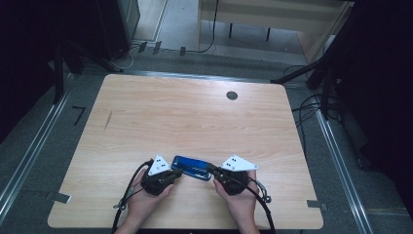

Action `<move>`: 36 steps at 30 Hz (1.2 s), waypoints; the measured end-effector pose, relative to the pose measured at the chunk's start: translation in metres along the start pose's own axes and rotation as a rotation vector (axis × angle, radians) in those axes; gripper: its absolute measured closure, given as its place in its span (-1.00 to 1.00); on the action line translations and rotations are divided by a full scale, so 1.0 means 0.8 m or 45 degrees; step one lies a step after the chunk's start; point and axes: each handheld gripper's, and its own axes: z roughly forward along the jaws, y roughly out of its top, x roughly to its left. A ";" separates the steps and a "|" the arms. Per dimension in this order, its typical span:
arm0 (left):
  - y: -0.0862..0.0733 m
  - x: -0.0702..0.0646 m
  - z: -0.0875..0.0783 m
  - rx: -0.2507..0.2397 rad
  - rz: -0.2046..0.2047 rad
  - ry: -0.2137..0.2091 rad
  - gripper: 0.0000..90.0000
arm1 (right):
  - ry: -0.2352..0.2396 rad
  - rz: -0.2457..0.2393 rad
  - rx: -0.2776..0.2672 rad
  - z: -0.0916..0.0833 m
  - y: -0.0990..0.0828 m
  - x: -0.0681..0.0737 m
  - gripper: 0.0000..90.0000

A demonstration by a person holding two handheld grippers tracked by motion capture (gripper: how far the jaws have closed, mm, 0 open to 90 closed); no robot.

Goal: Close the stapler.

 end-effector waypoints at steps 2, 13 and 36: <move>-0.001 0.002 -0.004 -0.013 -0.011 0.007 1.00 | 0.002 0.022 -0.005 -0.002 -0.003 0.001 1.00; -0.019 0.024 -0.045 -0.148 -0.096 0.048 0.89 | 0.000 0.082 0.028 0.002 -0.033 0.014 1.00; -0.071 0.104 -0.141 -0.284 -0.256 0.498 -0.74 | -0.024 0.080 0.180 0.023 -0.050 0.019 1.00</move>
